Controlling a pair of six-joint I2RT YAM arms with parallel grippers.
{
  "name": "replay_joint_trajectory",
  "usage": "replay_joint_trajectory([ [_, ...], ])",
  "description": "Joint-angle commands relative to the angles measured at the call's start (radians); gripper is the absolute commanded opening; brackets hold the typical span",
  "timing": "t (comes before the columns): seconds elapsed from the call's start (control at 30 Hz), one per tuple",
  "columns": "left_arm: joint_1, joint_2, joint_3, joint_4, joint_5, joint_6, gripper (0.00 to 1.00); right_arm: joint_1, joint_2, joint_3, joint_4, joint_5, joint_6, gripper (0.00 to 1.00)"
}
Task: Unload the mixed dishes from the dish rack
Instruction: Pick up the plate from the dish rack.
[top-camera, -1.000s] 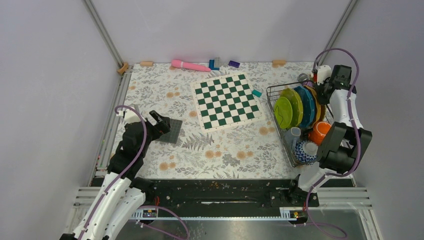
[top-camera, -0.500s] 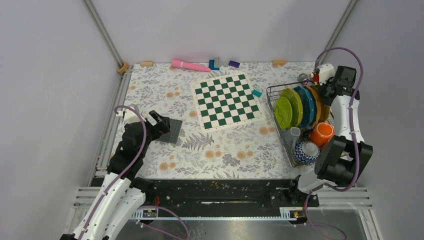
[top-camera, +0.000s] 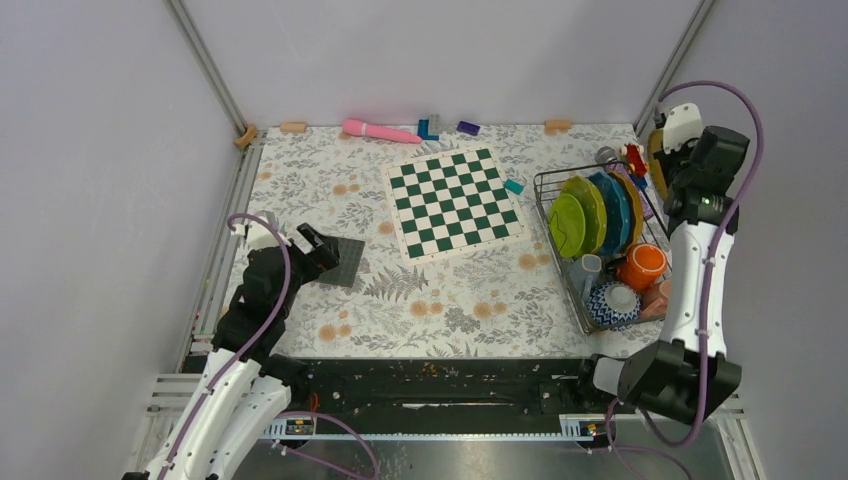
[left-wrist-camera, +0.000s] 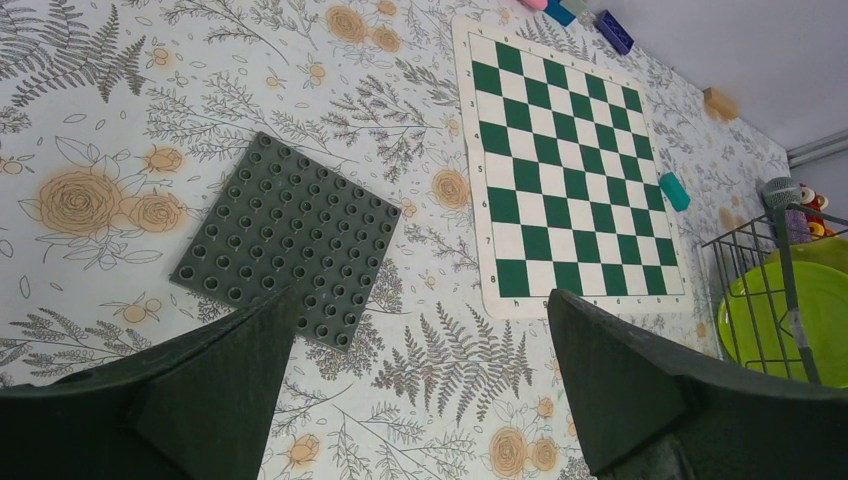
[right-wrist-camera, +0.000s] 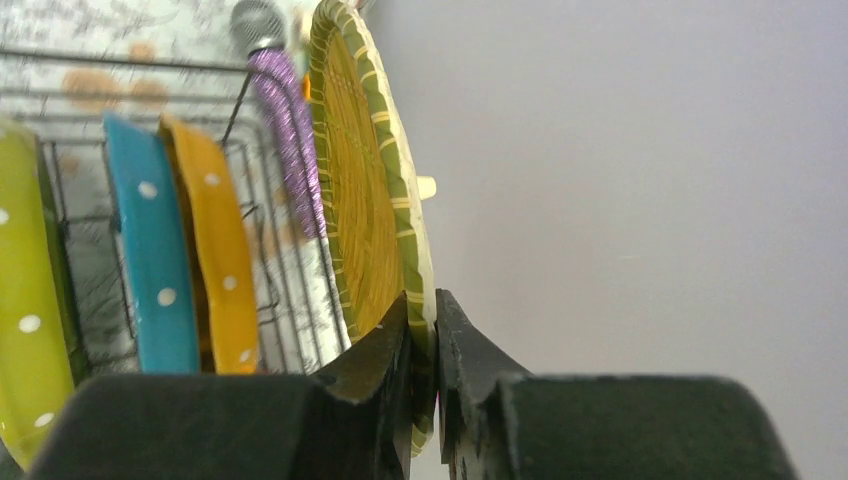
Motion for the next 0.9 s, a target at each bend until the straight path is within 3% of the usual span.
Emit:
replay_joint_trajectory([
  [0.0,0.004,-0.01,0.033,0.019,-0.008,-0.007,0.99,-0.001,-0.081,0.009,0.163,0.062,-0.016,0.0],
  [0.17,0.005,-0.01,0.03,0.019,-0.008,-0.012,0.99,-0.001,-0.175,0.003,0.248,0.078,0.131,0.0],
  [0.4,0.005,-0.005,0.025,0.038,0.031,-0.019,0.99,0.001,-0.341,-0.003,0.272,-0.106,0.831,0.0],
  [0.6,0.006,0.005,0.027,0.067,0.143,-0.015,0.99,0.023,-0.499,-0.199,0.441,-0.486,1.411,0.0],
  [0.67,0.005,0.002,0.029,0.078,0.19,-0.02,0.99,0.085,-0.544,-0.269,0.479,-0.575,1.499,0.0],
  [0.87,0.005,-0.004,0.002,0.192,0.435,-0.068,0.99,0.314,-0.671,-0.455,0.499,-0.607,1.573,0.0],
])
